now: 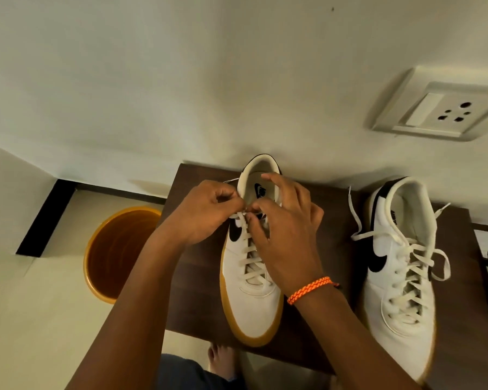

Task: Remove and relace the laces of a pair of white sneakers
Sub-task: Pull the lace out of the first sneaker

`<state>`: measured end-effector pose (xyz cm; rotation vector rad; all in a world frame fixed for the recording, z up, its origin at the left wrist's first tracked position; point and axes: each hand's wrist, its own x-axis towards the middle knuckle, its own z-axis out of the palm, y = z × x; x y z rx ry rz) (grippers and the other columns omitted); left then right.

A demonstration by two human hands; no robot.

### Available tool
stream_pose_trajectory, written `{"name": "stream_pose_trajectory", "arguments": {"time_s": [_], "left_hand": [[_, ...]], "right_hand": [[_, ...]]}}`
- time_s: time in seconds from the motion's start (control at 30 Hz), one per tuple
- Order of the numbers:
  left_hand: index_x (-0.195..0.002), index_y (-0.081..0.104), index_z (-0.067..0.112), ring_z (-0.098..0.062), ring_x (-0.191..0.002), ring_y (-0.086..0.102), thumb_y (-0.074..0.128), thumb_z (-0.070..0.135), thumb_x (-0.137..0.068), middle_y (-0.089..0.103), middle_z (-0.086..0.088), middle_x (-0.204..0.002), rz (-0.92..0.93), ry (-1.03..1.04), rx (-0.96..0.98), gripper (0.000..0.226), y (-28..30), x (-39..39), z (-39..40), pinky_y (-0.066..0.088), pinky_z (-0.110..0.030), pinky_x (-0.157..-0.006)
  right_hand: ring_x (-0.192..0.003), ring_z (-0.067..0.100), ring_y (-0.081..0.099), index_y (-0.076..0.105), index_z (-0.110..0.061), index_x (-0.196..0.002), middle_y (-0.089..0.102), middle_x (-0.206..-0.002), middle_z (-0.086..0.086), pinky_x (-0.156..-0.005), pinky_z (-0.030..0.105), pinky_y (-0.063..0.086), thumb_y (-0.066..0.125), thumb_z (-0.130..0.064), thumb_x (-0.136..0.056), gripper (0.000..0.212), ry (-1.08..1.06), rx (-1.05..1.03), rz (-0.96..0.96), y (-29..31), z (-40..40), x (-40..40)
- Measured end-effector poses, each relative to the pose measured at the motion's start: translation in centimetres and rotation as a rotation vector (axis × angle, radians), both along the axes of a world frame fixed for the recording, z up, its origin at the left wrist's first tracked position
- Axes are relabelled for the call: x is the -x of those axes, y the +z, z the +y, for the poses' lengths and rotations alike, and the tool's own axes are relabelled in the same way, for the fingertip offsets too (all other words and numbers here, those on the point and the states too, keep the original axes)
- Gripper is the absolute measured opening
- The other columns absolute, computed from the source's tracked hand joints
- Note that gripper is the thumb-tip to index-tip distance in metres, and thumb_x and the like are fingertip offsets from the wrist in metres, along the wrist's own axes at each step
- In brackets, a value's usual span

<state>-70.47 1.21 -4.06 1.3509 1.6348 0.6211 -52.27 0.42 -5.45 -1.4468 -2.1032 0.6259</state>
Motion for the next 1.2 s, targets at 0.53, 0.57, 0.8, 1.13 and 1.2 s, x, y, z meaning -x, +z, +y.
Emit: {"name": "stream_pose_trajectory", "arguments": {"time_s": [0.53, 0.57, 0.8, 1.13, 1.2], "left_hand": [[-0.078, 0.068, 0.007, -0.013, -0.064, 0.054, 0.059, 0.027, -0.102, 0.068, -0.011, -0.076, 0.163, -0.047, -0.055, 0.032, 0.6, -0.4, -0.7, 0.043, -0.036, -0.066], [-0.078, 0.068, 0.007, -0.013, -0.064, 0.055, 0.059, 0.027, -0.101, 0.069, -0.010, -0.076, 0.180, -0.045, -0.058, 0.032, 0.8, -0.5, -0.8, 0.044, -0.036, -0.066], [-0.080, 0.066, 0.009, -0.020, -0.065, 0.058, 0.058, 0.027, -0.100, 0.064, 0.000, -0.071, 0.302, -0.023, -0.062, 0.028, 1.7, -2.3, -1.9, 0.046, -0.040, -0.064], [-0.092, 0.069, 0.005, -0.025, -0.065, 0.067, 0.055, 0.024, -0.103, 0.072, -0.007, -0.079, 0.191, -0.037, -0.056, 0.026, 1.6, -2.5, -3.7, 0.060, -0.052, -0.071], [-0.091, 0.067, 0.006, -0.027, -0.061, 0.070, 0.054, 0.023, -0.104, 0.072, -0.012, -0.082, 0.143, -0.041, -0.037, 0.025, 1.6, -2.1, -3.9, 0.063, -0.048, -0.064]], "right_hand": [[-0.142, 0.014, 0.038, 0.072, -0.029, -0.113, 0.042, -0.155, -0.011, -0.103, 0.038, 0.037, 0.063, -0.031, -0.098, 0.017, 0.001, -0.125, 0.045, 0.0, -1.0, 0.4], [-0.139, 0.013, 0.040, 0.072, -0.028, -0.113, 0.045, -0.151, -0.011, -0.102, 0.039, 0.040, 0.064, -0.030, -0.098, 0.017, 0.009, -0.107, 0.067, 0.1, -1.0, 0.4], [-0.102, -0.004, 0.058, 0.066, -0.013, -0.076, 0.056, -0.128, -0.008, -0.081, 0.016, 0.049, 0.064, -0.015, -0.094, 0.018, -0.119, 0.015, 0.343, 1.7, -0.7, -1.5], [-0.142, 0.013, 0.038, 0.068, -0.030, -0.123, 0.041, -0.154, -0.010, -0.109, 0.034, 0.038, 0.066, -0.024, -0.096, 0.028, -0.038, -0.101, 0.071, 2.2, -4.0, -2.9], [-0.145, 0.015, 0.034, 0.072, -0.031, -0.118, 0.037, -0.158, -0.012, -0.109, 0.041, 0.037, 0.065, -0.028, -0.098, 0.021, -0.027, -0.070, -0.002, 1.5, -4.0, -2.3]]}}
